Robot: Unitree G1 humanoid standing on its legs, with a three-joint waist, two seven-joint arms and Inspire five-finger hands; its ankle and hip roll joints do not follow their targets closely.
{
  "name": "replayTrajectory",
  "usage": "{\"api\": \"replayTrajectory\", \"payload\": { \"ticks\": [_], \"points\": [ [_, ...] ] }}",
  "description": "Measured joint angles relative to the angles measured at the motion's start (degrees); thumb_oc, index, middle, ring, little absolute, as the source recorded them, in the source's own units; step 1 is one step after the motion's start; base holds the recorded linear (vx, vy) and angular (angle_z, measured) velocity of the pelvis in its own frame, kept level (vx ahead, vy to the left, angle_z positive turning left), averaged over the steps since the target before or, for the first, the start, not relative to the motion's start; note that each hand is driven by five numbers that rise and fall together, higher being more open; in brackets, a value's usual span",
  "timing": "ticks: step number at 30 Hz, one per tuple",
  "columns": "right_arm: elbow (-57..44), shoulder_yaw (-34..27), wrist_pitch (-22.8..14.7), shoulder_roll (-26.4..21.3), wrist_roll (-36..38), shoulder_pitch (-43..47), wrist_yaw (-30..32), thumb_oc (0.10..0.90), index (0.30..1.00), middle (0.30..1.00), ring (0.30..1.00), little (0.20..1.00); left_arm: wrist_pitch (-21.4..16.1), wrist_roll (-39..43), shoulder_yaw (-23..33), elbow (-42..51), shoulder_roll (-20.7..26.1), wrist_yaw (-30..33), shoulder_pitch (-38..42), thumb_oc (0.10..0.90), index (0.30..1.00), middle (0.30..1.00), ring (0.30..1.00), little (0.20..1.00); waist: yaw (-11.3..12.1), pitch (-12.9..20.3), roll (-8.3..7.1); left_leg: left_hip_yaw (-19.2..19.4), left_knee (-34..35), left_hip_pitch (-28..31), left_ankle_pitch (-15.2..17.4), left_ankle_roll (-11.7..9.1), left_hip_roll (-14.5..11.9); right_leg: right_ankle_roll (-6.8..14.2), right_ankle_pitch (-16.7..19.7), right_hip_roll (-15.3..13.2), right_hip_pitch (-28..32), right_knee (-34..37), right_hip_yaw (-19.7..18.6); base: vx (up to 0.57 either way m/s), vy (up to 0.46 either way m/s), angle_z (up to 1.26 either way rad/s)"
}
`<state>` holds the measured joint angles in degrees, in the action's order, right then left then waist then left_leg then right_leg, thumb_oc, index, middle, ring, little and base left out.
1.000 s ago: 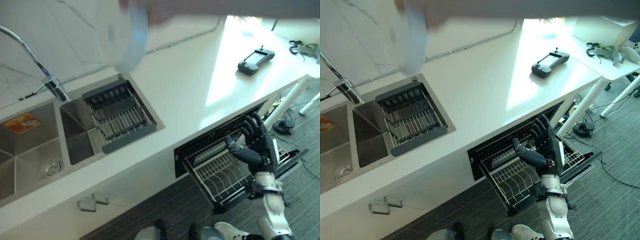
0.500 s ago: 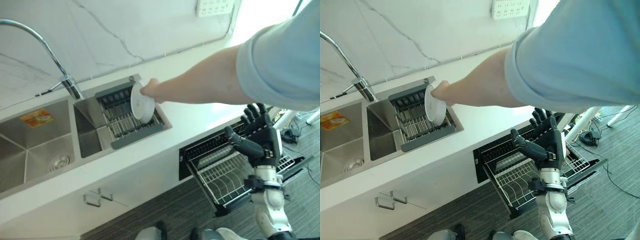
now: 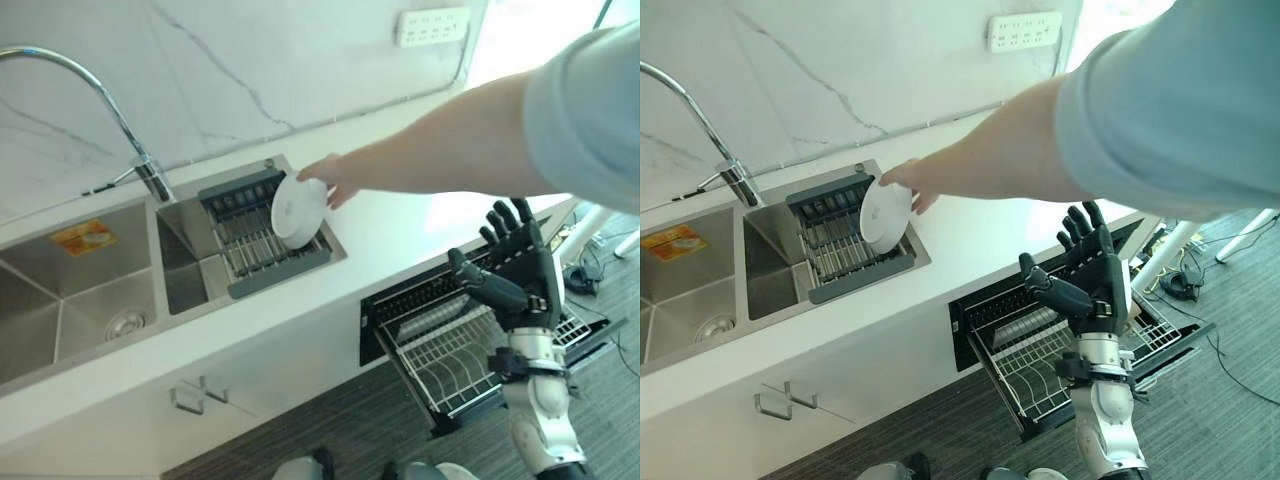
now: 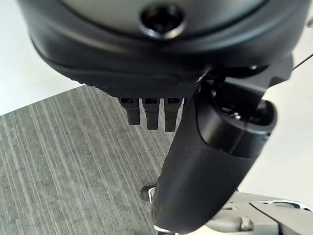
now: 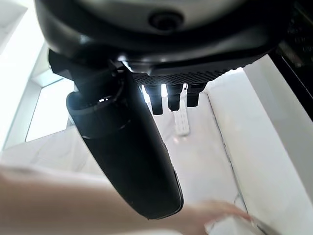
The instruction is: Place the dishes in the dishwasher.
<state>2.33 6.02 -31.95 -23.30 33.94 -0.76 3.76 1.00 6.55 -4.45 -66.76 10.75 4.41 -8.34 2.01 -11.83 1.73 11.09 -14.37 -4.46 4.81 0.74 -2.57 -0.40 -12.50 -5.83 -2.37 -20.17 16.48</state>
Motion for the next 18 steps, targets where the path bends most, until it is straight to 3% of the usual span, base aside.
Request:
{"api": "replayTrajectory", "payload": {
  "ticks": [6, 13, 18],
  "points": [
    [-0.02, 0.31, 3.04, 0.02, 0.02, 3.1, 0.65, 0.8, 0.9, 0.9, 0.9, 0.9, 0.18, 0.0, -0.48, 0.12, -0.69, -0.09, 0.01, 0.8, 0.9, 0.9, 0.9, 0.9, 1.41, 0.19, 0.15, -1.62, -0.24, -0.36, -0.01, 0.08, 0.54, 0.04, -0.45, -0.5, 0.69, -0.42, 1.37, 0.03, 0.02, 0.15],
    [0.0, 4.87, 5.86, 0.68, 0.09, 6.79, 4.02, 0.8, 0.9, 0.9, 0.9, 0.9, -0.11, 0.08, -1.1, 0.02, -0.84, -0.07, 0.1, 0.8, 0.9, 0.9, 0.9, 0.9, 4.43, 0.23, 0.21, -2.74, -0.24, -0.7, -0.28, 0.44, 1.26, 0.22, -0.68, -1.22, 1.06, -0.85, 2.78, 0.01, 0.03, 0.12],
    [0.3, 4.98, 6.44, 2.33, 0.54, 9.58, 5.74, 0.8, 0.9, 0.9, 0.9, 0.9, -0.15, 0.09, -1.49, -0.18, -0.8, -0.07, 0.04, 0.8, 0.9, 0.9, 0.9, 0.9, 4.77, 0.32, 0.26, -4.28, -0.44, -1.49, -0.98, 0.83, 2.07, 0.36, -0.97, -2.02, 1.06, -1.46, 4.39, -0.05, 0.037, 0.19]
  ]
}}
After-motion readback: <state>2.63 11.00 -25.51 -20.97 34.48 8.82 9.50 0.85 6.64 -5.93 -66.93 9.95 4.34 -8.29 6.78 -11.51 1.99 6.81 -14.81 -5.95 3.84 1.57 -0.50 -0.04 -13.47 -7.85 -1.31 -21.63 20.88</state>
